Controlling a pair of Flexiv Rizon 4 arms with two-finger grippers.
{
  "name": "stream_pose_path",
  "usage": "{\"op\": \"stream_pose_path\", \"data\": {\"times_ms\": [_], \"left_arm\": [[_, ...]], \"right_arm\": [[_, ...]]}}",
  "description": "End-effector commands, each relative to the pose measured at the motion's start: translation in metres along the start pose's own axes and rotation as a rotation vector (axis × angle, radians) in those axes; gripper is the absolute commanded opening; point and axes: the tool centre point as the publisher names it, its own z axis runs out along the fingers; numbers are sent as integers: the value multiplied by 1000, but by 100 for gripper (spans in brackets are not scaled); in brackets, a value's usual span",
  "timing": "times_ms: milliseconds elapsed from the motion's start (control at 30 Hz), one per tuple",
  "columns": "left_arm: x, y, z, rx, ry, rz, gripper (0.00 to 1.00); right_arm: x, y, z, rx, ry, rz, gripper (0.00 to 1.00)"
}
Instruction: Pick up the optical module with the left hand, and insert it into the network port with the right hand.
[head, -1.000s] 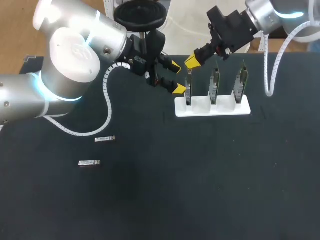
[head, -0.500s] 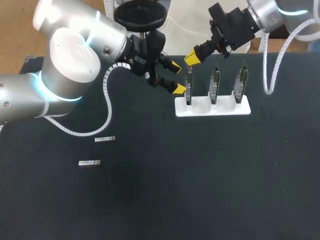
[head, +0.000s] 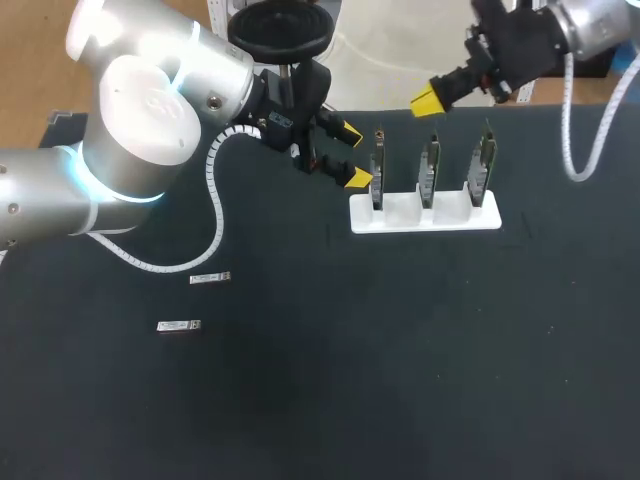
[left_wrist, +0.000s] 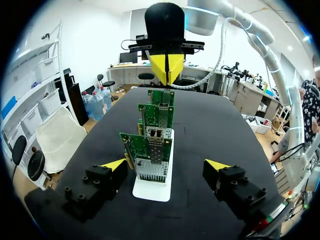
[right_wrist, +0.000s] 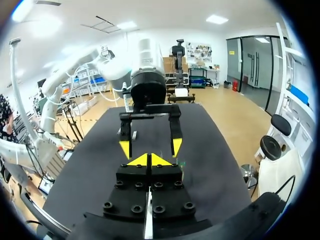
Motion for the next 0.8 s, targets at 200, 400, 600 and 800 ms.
{"op": "stream_pose_path", "data": {"times_ms": [200,400,600,800], "left_arm": [[-1,1,0,1,6,-2,100],[-1,1,0,1,6,-2,100],[-1,1,0,1,6,-2,100],[-1,1,0,1,6,-2,100]], "right_arm": [[22,1,-21,15,49,20,0],[34,2,-27,10,84,34,0],[43,1,-28,4,107,45,0],[49,1,-29,-2,120,57,0]]}}
